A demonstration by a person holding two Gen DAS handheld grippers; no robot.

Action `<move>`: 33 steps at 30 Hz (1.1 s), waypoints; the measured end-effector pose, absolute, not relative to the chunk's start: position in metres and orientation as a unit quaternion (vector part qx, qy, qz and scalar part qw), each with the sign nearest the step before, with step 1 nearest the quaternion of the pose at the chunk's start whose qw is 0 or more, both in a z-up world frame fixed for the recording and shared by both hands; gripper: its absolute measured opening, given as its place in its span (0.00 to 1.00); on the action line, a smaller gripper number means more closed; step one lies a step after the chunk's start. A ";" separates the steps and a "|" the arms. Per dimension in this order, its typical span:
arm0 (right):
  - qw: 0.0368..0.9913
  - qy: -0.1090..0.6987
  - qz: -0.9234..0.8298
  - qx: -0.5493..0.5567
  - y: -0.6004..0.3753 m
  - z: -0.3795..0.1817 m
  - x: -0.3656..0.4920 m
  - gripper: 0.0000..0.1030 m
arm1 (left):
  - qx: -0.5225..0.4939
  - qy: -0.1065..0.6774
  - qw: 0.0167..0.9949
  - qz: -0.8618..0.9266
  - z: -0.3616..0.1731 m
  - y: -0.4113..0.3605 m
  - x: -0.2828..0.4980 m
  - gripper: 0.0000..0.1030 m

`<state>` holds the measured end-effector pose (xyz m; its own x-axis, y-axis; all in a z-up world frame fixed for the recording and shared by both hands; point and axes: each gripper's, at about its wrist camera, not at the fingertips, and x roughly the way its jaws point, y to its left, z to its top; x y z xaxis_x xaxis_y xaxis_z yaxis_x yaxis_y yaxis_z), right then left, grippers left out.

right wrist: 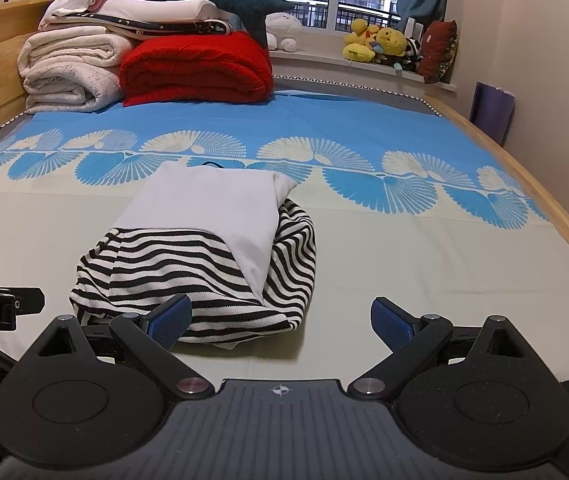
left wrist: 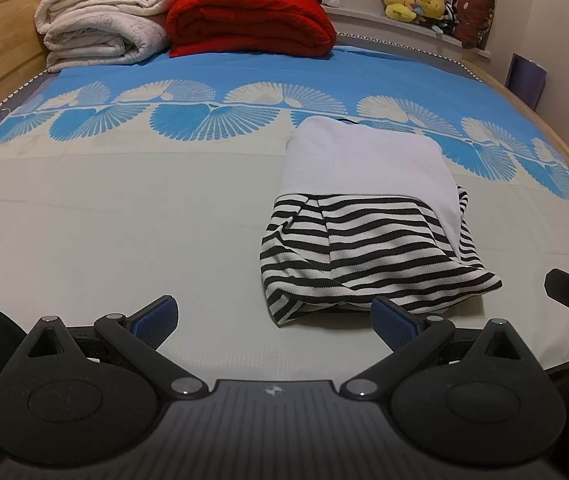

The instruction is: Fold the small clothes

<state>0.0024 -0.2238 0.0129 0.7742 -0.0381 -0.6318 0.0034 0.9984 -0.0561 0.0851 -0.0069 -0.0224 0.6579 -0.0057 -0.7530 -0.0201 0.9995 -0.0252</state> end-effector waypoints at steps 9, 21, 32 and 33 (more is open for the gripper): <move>0.941 0.336 -0.011 -0.026 -0.223 0.013 0.003 0.93 | -0.016 0.413 0.910 0.004 -0.022 -0.007 0.085 1.00; 0.941 0.336 -0.010 -0.028 -0.223 0.013 0.003 0.93 | -0.016 0.413 0.910 0.003 -0.022 -0.006 0.085 1.00; 0.941 0.337 -0.009 -0.030 -0.222 0.011 0.003 0.93 | -0.017 0.414 0.910 0.003 -0.022 -0.007 0.085 1.00; 0.941 0.337 -0.007 -0.031 -0.223 0.010 0.002 0.93 | -0.016 0.414 0.910 0.002 -0.022 -0.007 0.086 1.00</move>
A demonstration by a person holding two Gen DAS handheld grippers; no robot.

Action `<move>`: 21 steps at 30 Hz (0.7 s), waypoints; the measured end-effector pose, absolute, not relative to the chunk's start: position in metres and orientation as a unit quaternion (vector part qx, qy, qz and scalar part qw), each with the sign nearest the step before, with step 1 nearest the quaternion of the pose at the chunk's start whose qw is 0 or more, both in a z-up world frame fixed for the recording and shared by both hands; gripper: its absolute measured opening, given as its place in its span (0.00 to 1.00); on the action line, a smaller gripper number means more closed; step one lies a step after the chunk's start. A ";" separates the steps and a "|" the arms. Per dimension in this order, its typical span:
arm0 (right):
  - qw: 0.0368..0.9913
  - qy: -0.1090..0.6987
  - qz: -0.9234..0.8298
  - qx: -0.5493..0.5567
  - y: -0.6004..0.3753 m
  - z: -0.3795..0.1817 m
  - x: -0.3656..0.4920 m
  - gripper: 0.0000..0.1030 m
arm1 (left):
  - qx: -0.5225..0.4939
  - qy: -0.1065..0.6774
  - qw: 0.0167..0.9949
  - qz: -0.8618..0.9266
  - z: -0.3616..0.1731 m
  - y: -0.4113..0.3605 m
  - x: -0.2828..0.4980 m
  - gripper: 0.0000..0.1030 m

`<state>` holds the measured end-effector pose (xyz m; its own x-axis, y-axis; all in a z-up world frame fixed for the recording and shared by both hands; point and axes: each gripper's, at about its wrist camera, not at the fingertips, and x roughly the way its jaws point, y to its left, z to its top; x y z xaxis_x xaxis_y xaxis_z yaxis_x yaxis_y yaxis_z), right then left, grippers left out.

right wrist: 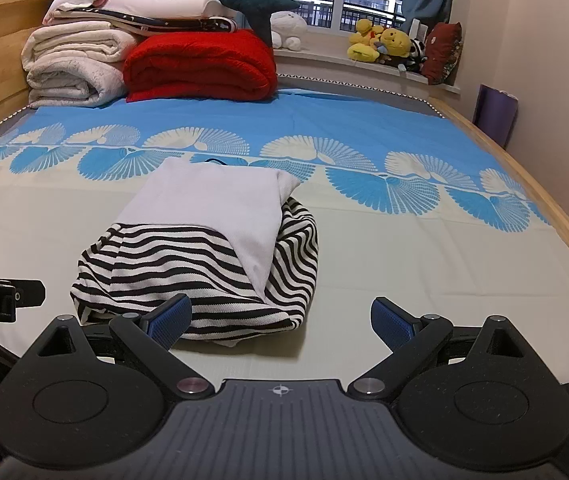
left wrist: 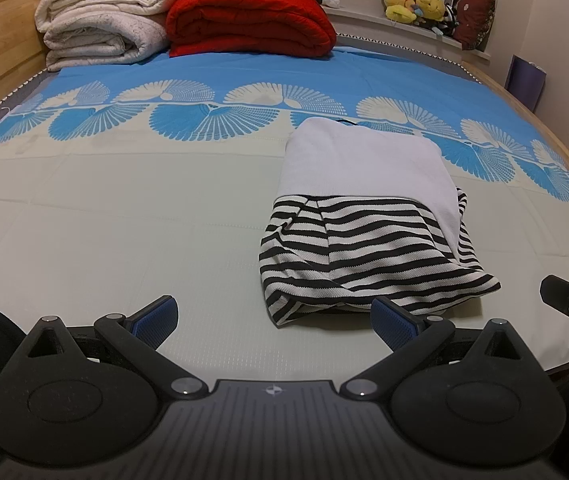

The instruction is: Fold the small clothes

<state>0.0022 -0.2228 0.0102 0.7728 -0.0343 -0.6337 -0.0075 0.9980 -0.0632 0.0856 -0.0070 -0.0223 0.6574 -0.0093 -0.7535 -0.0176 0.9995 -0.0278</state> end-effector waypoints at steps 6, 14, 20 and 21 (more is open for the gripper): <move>0.941 0.337 -0.004 -0.034 -0.225 0.009 0.002 0.93 | -0.017 0.414 0.910 0.001 -0.022 -0.008 0.086 1.00; 0.941 0.337 -0.005 -0.034 -0.224 0.009 0.002 0.93 | -0.016 0.414 0.910 0.001 -0.022 -0.008 0.086 1.00; 0.941 0.337 -0.005 -0.034 -0.224 0.010 0.002 0.93 | -0.017 0.414 0.910 0.001 -0.022 -0.007 0.086 1.00; 0.941 0.337 -0.005 -0.034 -0.224 0.009 0.002 0.93 | -0.017 0.414 0.910 0.001 -0.022 -0.007 0.086 1.00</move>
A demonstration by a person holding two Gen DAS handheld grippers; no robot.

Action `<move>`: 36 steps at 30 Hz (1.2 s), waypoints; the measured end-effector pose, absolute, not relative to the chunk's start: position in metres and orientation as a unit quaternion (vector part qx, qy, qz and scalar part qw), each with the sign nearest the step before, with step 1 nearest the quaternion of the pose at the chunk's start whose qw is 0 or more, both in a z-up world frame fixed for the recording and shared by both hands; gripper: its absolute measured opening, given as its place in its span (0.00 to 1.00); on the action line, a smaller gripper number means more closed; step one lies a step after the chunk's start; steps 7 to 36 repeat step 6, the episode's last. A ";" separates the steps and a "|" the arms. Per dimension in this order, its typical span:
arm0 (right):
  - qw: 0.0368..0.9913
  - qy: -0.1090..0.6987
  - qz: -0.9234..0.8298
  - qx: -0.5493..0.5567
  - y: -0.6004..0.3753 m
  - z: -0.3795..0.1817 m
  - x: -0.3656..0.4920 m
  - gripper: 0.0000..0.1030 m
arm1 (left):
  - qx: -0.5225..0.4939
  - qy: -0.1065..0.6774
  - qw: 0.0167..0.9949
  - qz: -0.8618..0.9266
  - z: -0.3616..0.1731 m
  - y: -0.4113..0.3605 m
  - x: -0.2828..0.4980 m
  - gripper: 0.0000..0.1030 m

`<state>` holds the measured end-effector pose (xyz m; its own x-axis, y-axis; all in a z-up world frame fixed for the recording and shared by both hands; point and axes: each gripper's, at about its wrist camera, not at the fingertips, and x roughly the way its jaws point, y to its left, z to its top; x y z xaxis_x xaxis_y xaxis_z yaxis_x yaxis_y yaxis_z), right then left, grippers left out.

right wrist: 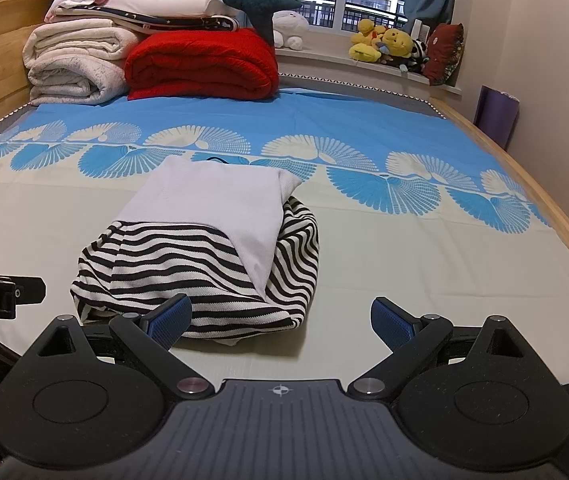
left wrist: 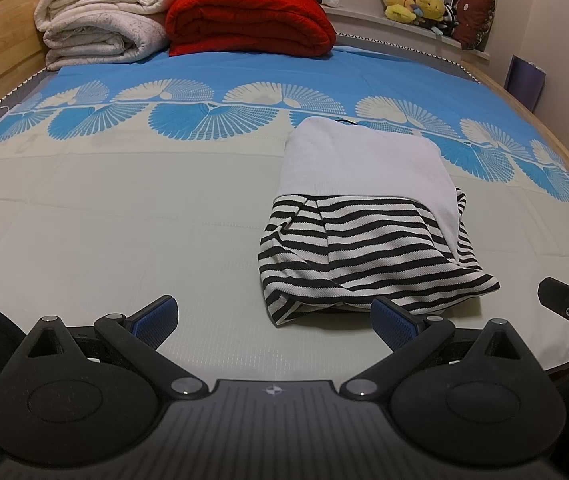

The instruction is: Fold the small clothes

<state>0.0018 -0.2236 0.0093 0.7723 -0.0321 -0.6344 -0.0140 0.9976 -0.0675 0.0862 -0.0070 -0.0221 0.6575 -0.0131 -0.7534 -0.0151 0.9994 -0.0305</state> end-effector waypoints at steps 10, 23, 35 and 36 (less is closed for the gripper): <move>0.941 0.338 -0.005 -0.034 -0.223 0.010 0.002 0.93 | -0.018 0.414 0.910 0.002 -0.022 -0.008 0.087 1.00; 0.941 0.338 -0.005 -0.034 -0.223 0.010 0.002 0.93 | -0.018 0.414 0.910 0.002 -0.022 -0.008 0.087 1.00; 0.941 0.338 -0.005 -0.034 -0.223 0.010 0.002 0.93 | -0.018 0.414 0.910 0.002 -0.022 -0.008 0.087 1.00; 0.941 0.338 -0.005 -0.034 -0.223 0.010 0.002 0.93 | -0.018 0.414 0.910 0.002 -0.022 -0.008 0.087 1.00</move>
